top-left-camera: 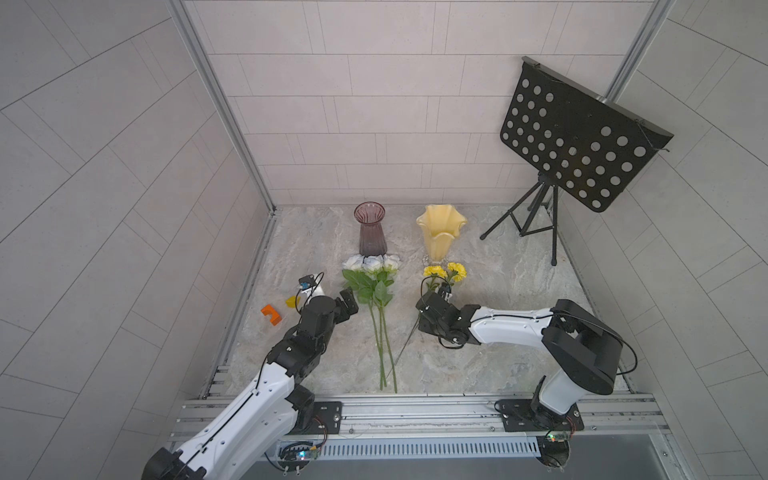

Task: Arrange the flowers in different vases according to their colors
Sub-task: Pick up the flower at the center of the board.

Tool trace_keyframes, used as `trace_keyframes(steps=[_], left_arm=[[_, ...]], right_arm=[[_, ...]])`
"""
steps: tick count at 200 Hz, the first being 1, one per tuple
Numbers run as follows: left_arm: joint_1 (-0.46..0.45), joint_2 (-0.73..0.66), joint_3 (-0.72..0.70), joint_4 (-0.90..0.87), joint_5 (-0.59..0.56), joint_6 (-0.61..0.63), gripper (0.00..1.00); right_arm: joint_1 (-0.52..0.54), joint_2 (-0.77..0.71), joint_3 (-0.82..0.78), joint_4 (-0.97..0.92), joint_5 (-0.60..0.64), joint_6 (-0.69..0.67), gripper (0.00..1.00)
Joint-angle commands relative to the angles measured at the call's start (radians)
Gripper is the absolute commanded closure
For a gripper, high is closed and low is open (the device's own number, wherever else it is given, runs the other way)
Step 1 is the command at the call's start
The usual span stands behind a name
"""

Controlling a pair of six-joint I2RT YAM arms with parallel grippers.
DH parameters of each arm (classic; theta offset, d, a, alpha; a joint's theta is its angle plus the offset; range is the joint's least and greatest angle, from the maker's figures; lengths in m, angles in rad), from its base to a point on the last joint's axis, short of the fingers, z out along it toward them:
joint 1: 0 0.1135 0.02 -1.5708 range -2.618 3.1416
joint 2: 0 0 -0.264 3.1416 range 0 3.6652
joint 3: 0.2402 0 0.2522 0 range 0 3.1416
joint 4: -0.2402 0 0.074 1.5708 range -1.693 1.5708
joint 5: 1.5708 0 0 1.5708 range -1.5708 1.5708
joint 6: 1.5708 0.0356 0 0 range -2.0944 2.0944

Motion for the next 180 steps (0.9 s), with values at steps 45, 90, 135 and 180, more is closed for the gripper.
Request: trace_keyframes(steps=[45,90,135,180], left_arm=[[-0.001,-0.005,0.014,-0.001,-0.001,0.019,0.00],[0.000,-0.010,0.017,-0.005,0.003,0.019,0.00],[0.000,-0.015,0.017,-0.009,0.005,0.020,0.00],[0.000,-0.012,0.018,-0.008,0.005,0.020,0.00]], right_arm=[[0.007,0.050,0.028,-0.048,0.030,0.021,0.60],[0.010,0.079,0.080,-0.152,0.073,0.026,0.68],[0.010,0.069,0.072,-0.184,0.091,0.026,0.80],[-0.009,-0.006,0.007,-0.211,0.126,0.010,0.86]])
